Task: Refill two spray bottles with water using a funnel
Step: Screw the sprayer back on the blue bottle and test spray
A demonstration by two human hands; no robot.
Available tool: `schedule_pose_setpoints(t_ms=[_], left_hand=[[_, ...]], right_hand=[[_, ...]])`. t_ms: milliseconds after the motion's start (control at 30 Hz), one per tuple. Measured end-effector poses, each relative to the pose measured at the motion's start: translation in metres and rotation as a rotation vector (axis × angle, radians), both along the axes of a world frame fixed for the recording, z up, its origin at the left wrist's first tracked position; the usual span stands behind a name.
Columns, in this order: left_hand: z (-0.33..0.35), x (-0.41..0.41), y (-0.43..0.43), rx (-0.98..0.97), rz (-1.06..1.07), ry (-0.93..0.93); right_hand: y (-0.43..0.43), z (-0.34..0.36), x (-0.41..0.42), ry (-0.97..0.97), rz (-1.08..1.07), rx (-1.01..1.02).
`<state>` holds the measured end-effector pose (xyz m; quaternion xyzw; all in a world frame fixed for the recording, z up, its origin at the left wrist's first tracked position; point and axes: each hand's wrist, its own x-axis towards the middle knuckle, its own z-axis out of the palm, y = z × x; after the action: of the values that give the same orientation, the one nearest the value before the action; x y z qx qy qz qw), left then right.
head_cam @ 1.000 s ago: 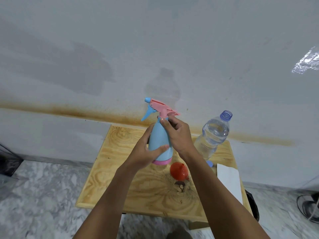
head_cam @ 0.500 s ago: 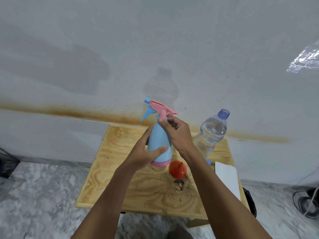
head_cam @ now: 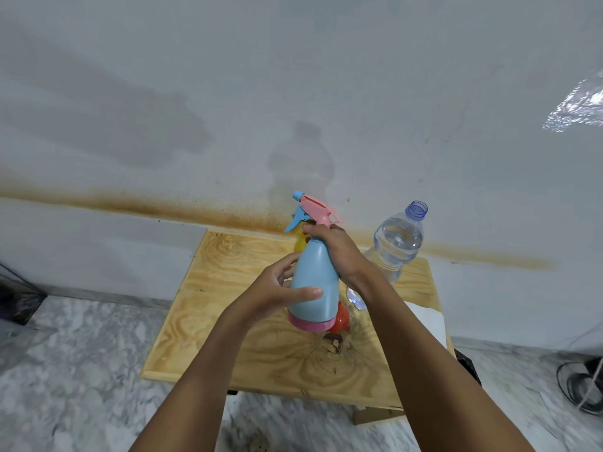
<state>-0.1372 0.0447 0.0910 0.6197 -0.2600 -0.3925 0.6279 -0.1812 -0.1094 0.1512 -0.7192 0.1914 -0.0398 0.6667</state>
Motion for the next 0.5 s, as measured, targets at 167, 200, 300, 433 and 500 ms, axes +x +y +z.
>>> schedule_pose_setpoints(t_ms=[167, 200, 300, 433, 500], left_hand=[[-0.009, -0.010, -0.004, 0.051, 0.215, -0.033], [-0.008, -0.015, -0.006, 0.061, 0.237, -0.065], [-0.005, -0.029, -0.013, 0.101, 0.264, -0.177], [-0.004, -0.036, -0.020, 0.085, 0.328, -0.143], [-0.003, -0.035, -0.020, 0.057, 0.308, -0.107]], right_hand=[[-0.007, -0.004, -0.007, -0.061, -0.158, 0.020], [-0.009, -0.005, -0.009, -0.072, -0.176, 0.018], [-0.010, -0.004, -0.011, -0.071, -0.244, -0.015], [-0.010, -0.002, -0.014, -0.083, -0.209, -0.041], [-0.012, -0.003, -0.017, -0.114, -0.135, 0.027]])
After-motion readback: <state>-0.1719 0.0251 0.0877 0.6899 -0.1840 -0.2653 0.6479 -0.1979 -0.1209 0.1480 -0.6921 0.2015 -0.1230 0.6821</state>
